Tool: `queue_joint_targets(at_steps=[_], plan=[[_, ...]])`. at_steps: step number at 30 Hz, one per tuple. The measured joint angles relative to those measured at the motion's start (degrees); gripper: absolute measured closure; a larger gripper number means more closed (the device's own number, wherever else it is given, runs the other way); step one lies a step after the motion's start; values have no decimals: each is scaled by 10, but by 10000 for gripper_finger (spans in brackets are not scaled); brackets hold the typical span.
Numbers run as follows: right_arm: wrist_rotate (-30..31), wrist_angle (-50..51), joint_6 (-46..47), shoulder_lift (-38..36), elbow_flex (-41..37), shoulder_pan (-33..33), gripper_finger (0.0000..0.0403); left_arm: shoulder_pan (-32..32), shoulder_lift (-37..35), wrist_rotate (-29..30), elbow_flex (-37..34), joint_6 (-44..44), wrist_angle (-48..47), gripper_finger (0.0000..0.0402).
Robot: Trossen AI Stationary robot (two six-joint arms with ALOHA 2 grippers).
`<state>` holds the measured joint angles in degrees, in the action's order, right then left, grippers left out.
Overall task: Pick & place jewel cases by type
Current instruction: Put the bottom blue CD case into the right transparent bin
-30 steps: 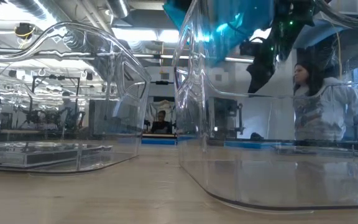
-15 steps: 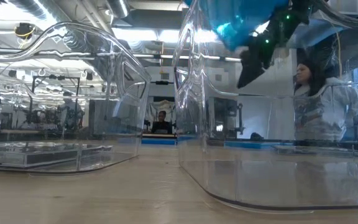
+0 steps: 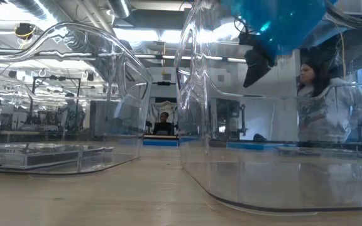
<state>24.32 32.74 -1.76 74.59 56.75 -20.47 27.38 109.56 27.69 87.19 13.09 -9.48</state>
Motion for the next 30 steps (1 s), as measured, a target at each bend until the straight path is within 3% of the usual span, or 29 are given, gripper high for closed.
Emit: queue_joint_targets(at_steps=[5, 18, 30], plan=[[0, 0, 14, 0, 0, 0, 204, -8, 1, -4, -5, 61, -64, 382], [0, -1, 15, 0, 0, 0, 204, -53, 12, 5, -10, 125, -200, 382], [1, -2, 13, 0, 0, 0, 204, -89, 14, -48, -10, 81, -217, 382]])
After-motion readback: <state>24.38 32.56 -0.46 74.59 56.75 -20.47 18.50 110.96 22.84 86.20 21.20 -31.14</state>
